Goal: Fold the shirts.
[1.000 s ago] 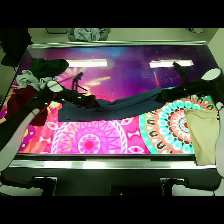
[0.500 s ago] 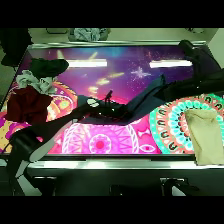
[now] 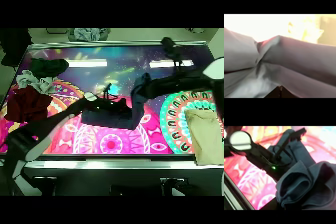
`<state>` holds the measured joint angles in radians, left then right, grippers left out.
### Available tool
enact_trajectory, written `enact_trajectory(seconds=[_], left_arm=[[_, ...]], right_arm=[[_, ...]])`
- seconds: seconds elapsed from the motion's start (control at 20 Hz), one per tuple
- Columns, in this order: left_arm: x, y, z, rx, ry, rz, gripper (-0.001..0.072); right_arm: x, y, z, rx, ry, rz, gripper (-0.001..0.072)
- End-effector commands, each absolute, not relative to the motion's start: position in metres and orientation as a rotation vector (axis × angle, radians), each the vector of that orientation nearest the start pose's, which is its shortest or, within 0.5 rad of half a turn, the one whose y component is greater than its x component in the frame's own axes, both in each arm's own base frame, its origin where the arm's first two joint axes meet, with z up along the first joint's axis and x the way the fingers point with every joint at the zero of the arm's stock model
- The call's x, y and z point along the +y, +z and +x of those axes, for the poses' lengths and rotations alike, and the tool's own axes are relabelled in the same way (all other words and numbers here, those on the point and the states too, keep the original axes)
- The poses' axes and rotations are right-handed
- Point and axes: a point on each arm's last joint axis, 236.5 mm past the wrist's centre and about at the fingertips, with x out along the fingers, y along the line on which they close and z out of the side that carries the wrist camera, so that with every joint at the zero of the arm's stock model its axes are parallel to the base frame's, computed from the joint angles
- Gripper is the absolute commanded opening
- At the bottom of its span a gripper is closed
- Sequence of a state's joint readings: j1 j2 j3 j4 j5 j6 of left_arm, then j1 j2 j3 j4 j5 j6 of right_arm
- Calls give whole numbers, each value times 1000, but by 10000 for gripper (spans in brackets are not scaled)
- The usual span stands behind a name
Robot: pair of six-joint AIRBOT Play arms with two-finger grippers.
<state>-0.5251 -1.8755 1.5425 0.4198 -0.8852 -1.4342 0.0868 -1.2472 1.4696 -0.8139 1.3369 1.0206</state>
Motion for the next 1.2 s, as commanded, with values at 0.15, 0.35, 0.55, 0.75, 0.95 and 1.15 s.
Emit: enact_trajectory(seconds=[0.15,0.35,0.55,0.75,0.95,1.15], left_arm=[[-91,54,455,1187,-116,-66,25],[41,116,443,1055,126,-252,25],[65,136,435,1000,164,-324,26],[50,125,434,1032,126,-301,26],[50,106,427,1078,114,-280,27],[50,106,429,1067,115,-280,27]], right_arm=[[298,133,404,842,1001,116,45],[355,85,415,879,1023,227,45],[410,15,419,970,985,390,251],[411,-5,421,998,999,430,700],[296,5,440,1062,902,179,700],[111,-31,406,1450,546,21,678]])
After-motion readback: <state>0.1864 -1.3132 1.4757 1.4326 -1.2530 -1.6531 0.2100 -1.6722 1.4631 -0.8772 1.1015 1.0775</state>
